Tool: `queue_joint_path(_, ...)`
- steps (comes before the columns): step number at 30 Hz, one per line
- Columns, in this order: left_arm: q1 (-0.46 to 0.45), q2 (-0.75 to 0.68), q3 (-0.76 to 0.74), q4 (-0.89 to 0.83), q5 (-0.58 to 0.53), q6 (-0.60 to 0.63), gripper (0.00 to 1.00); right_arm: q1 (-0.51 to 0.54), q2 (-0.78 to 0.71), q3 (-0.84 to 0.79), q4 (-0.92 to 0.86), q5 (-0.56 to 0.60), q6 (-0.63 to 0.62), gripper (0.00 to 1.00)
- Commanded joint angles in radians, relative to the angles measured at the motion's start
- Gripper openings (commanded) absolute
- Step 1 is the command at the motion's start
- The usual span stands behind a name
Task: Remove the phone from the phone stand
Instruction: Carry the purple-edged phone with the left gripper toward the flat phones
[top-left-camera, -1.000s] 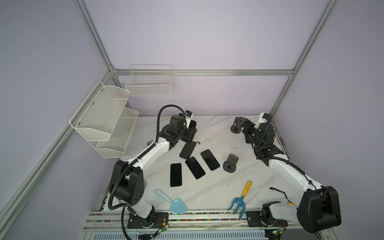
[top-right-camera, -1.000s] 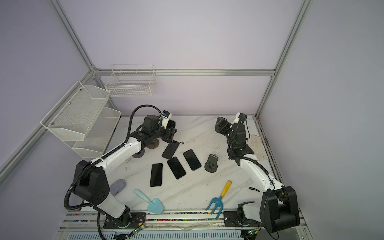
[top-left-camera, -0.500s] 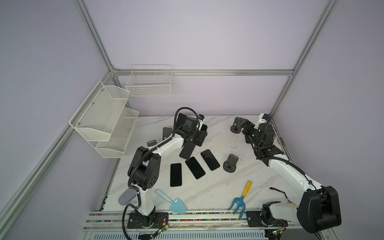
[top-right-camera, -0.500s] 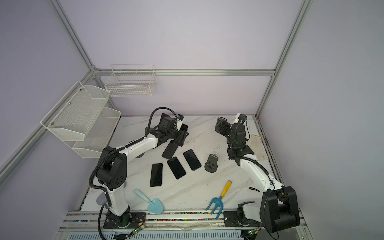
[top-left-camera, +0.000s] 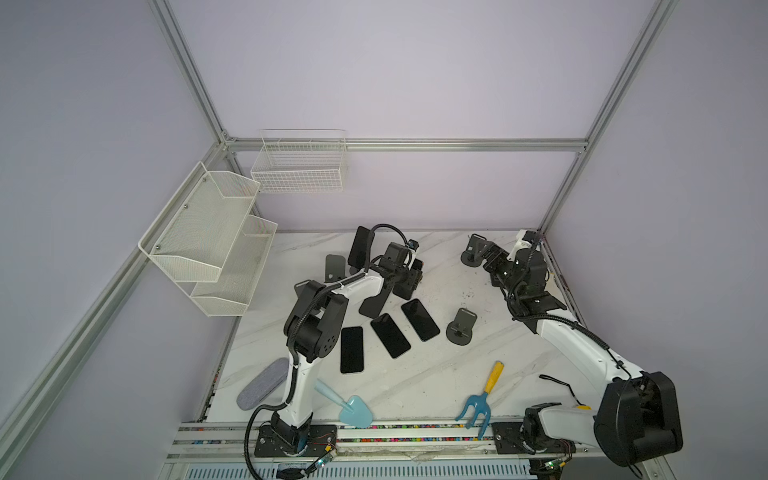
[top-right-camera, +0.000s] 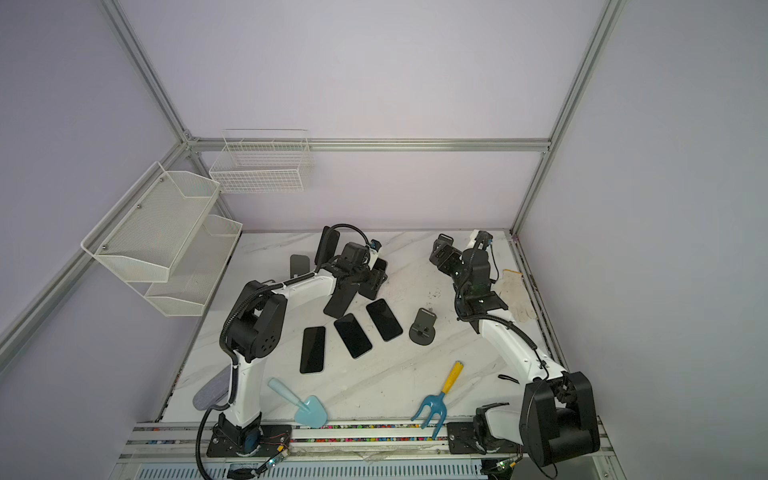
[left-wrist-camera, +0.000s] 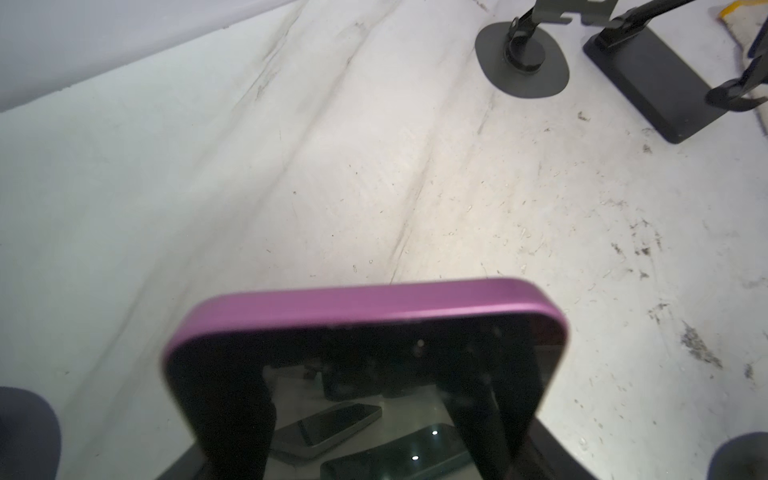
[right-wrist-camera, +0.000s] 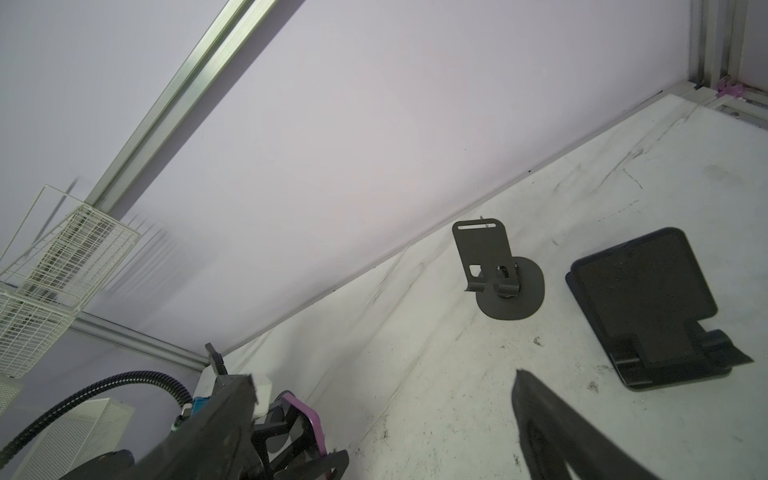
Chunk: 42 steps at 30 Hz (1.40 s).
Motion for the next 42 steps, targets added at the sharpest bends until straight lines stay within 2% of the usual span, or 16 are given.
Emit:
queue_joint_path(1,-0.008,-0.005,0.096,0.092,-0.024,0.013,0.70,0.000,-0.006,-0.013,0.003,-0.002,-0.002,0.97)
queue_joint_path(14,-0.008,0.029,0.080,0.073,-0.005,0.026,0.70,0.000,0.014,-0.009,0.012,-0.020,0.005,0.97)
queue_joint_path(30,-0.021,-0.105,-0.107,0.081,0.036,-0.048,0.72,-0.001,0.020,-0.009,0.015,-0.032,-0.002,0.97)
queue_joint_path(40,-0.055,-0.130,-0.173,0.083,0.050,-0.074,0.71,0.000,0.044,-0.001,0.008,-0.056,0.017,0.97)
queue_joint_path(42,-0.061,-0.125,-0.170,0.088,0.090,-0.066,0.71,0.000,0.040,-0.019,0.036,-0.059,0.023,0.97)
